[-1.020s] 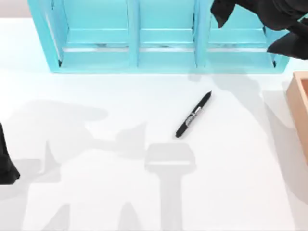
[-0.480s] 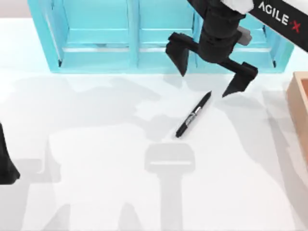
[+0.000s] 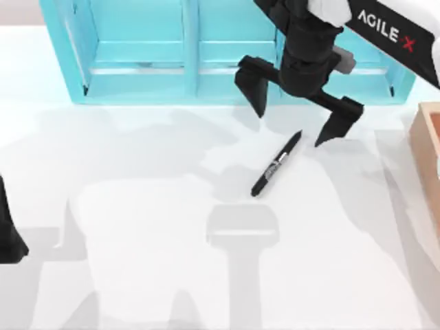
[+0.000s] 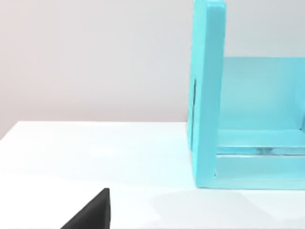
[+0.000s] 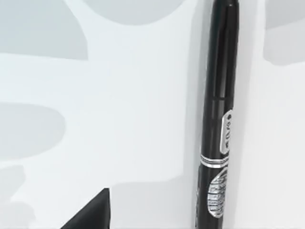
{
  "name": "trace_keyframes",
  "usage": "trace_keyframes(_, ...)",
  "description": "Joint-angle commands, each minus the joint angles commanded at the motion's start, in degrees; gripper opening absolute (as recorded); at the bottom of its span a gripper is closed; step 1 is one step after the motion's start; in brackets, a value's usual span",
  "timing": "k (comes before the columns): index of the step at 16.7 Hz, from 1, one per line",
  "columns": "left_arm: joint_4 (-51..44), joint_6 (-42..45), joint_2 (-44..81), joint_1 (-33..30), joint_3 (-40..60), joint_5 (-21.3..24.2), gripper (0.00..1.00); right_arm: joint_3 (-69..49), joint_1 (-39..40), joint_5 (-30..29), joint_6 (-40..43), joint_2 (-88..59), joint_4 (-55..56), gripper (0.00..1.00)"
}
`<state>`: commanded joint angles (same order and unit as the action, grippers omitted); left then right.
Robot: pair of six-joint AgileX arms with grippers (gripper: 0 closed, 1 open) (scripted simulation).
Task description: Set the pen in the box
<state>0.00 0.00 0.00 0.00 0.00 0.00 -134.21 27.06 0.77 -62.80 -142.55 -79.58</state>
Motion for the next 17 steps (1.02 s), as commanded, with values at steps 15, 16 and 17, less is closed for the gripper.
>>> trace_keyframes(15, 0.0, 0.0, 0.0, 0.0, 0.0, 0.0, 1.0, 15.65, 0.66, -0.04, -0.41, -3.73, 19.46, 1.0)
trace_keyframes(16, 0.0, 0.0, 0.0, 0.0, 0.0, 0.0, 1.0, 15.65, 0.66, -0.04, -0.41, -3.73, 19.46, 1.0)
trace_keyframes(17, 0.0, 0.0, 0.0, 0.0, 0.0, 0.0, 1.0, 15.65, 0.66, -0.04, -0.41, -3.73, 19.46, 1.0)
